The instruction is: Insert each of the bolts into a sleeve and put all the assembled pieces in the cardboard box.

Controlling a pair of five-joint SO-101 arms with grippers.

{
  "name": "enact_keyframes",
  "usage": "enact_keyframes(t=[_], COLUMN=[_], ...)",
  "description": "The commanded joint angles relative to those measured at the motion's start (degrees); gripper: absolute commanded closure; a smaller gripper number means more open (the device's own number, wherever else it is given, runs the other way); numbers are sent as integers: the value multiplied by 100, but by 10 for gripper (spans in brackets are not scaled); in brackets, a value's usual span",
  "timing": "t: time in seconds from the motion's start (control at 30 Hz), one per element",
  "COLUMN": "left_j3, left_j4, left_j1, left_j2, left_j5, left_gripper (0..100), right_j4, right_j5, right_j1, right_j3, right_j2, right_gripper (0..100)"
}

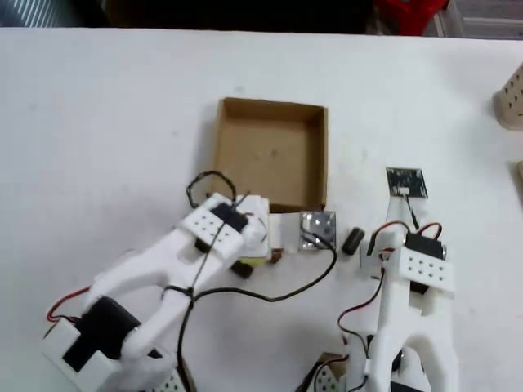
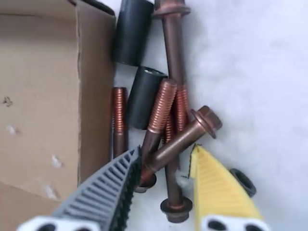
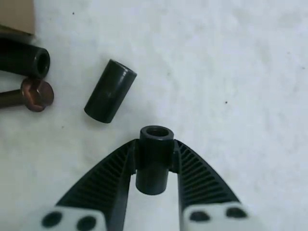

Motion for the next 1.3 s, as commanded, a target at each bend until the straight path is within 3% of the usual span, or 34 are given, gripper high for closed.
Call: enact_keyframes(t=[0.0, 0.17, 0.4, 0.53, 0.77, 0.93, 1.27], left_j3=[-105, -659, -686, -677, -668, -668, -668], left_j4=[-193, 132, 123, 149, 158, 668, 1336], left_j1=[295, 277, 330, 330, 330, 330, 22], left_j2=[338, 769, 848, 840, 664, -101, -1086], left_j5=[-35, -26, -26, -9, 642, 1213, 2840], left_gripper=[816, 823, 937, 950, 950, 950, 950], right_j4=[-75, -75, -75, -75, -163, -189, -189], right_j5=[79, 79, 79, 79, 79, 79, 79], right_j1=[-75, -75, -75, -75, -75, -75, -75], right_j3=[-44, -44, -44, -44, -35, -26, -26], right_j2=[-101, -110, -110, -110, -110, -101, -101], right_gripper=[981, 981, 981, 981, 981, 981, 981])
